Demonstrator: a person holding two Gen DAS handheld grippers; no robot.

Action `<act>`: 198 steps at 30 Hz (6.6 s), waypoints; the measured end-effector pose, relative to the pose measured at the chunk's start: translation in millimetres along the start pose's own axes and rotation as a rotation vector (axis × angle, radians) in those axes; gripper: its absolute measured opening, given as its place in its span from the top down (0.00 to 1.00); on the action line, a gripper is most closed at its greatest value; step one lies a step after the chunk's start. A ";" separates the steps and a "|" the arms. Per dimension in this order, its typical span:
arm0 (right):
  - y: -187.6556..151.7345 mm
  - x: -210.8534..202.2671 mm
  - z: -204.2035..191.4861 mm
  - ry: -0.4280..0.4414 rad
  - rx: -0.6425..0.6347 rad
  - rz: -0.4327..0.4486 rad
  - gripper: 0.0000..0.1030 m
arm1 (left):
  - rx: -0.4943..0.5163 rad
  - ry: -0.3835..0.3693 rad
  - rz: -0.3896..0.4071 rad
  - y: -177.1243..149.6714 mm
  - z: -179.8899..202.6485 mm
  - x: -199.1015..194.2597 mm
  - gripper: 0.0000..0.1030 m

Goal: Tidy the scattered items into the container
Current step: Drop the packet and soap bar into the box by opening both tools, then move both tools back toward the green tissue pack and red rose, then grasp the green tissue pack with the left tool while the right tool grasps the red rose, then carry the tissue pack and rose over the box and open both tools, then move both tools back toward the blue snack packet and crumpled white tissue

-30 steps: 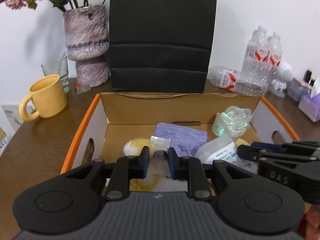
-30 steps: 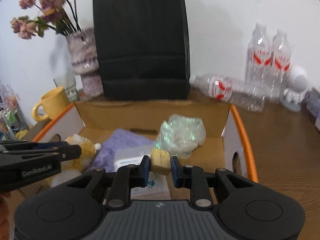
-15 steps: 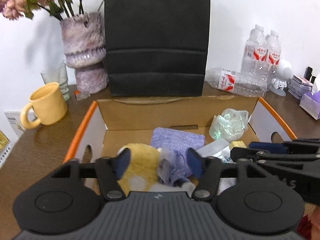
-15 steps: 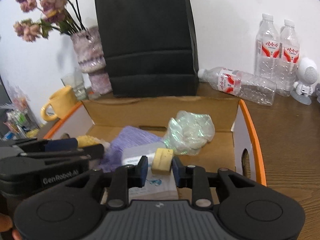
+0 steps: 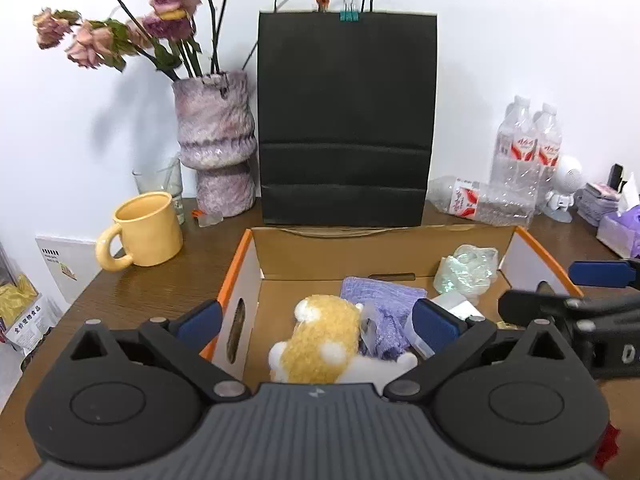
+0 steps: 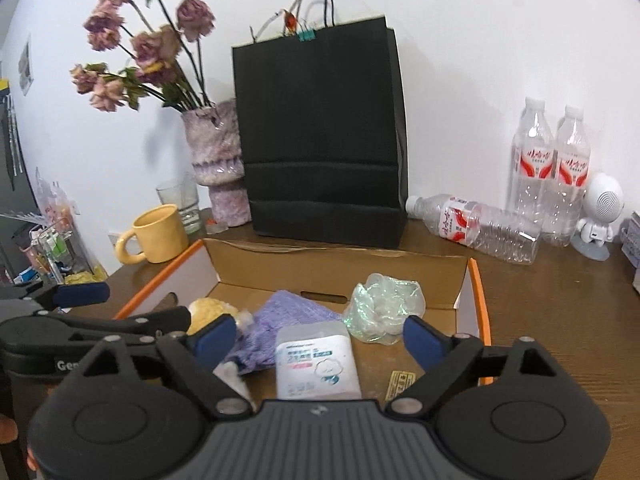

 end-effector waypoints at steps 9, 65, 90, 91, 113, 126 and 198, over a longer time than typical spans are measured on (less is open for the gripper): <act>-24.3 -60.5 -22.0 -0.008 -0.043 0.059 0.00 | -0.032 -0.038 0.043 -17.2 -6.4 -55.9 0.00; -178.6 -180.5 -35.8 -0.023 0.024 -0.021 0.00 | -0.135 -0.157 0.066 -157.2 -7.1 -190.4 0.00; -160.1 -129.0 5.2 -0.135 0.047 -0.060 0.05 | -0.021 -0.223 -0.036 -144.6 22.8 -124.7 0.00; -155.8 -127.0 10.9 -0.149 0.050 -0.052 0.05 | -0.016 -0.227 -0.040 -141.0 26.7 -120.2 0.00; -121.3 -53.9 56.7 -0.144 0.037 -0.170 0.55 | 0.043 -0.239 -0.136 -118.0 79.3 -42.0 0.55; -90.0 -97.0 32.8 -0.067 0.015 -0.011 0.58 | -0.006 -0.245 0.011 -90.0 50.9 -83.3 0.55; 7.4 20.8 11.2 -0.119 0.006 0.008 0.00 | -0.042 0.081 -0.058 10.4 -0.7 8.2 0.00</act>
Point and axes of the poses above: each gripper's, at about its wrist camera, not at the fingertips, and x roughly the way its jaws point, z to its right, y to its top, the point moved 3 cm from there along x, roughly the way its jaws point, and after that the axes turned 10 degrees about x, right-handed, at the moved point
